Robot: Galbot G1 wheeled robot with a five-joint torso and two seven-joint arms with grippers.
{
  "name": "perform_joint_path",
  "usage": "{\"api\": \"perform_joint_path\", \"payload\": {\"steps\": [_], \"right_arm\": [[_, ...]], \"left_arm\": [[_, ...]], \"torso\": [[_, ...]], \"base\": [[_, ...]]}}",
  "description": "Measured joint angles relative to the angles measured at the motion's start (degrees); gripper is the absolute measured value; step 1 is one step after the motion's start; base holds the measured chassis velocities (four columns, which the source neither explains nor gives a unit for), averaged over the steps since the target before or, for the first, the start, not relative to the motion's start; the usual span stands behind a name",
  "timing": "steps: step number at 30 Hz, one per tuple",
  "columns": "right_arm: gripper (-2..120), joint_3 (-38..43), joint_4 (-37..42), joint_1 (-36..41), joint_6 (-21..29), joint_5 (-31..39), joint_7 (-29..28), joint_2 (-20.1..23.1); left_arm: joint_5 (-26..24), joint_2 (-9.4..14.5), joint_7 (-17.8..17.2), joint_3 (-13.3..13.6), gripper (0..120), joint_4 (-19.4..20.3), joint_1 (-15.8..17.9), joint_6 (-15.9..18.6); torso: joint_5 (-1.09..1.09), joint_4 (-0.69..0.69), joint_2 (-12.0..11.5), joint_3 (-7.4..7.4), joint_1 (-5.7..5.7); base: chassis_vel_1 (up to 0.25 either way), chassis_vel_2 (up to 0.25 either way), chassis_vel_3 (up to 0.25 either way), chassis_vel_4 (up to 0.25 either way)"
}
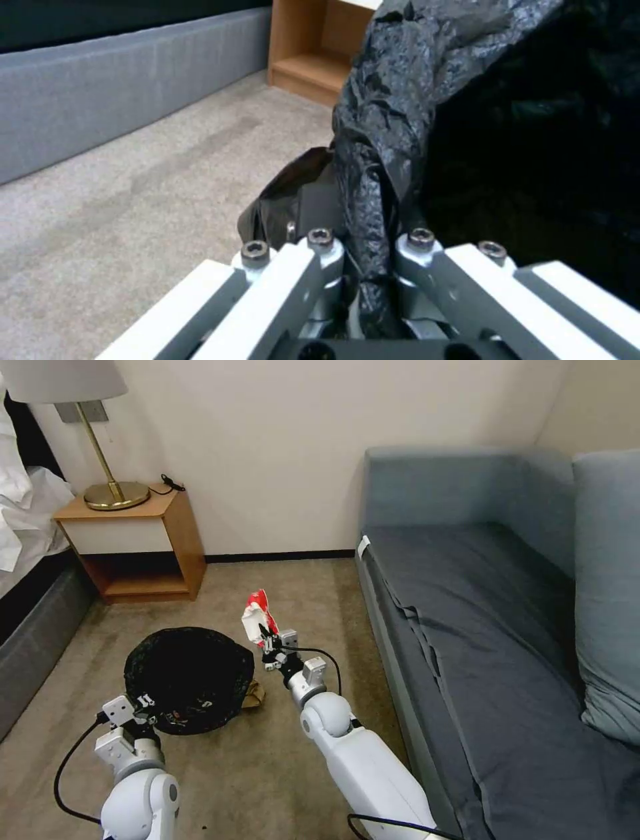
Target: Pick up the trash bin, then pick up the garbage on the floor and place it into the trash bin.
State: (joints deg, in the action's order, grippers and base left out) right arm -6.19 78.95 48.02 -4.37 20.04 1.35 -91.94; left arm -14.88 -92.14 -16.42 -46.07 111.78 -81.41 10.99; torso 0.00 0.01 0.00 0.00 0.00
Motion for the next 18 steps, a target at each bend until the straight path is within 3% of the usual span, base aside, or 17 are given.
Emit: {"api": "perform_joint_path", "payload": {"steps": [18], "right_arm": [[0,-6.6,8.4,1.8,1.1,-1.2,-0.4,1.9]], "left_arm": [[0.5,0.0,0.0,0.4,4,-0.5,0.7,0.0]], "torso": [[0.0,0.0,0.0,0.0,0.0]], "base": [[0.0,0.0,0.0,0.0]]}}
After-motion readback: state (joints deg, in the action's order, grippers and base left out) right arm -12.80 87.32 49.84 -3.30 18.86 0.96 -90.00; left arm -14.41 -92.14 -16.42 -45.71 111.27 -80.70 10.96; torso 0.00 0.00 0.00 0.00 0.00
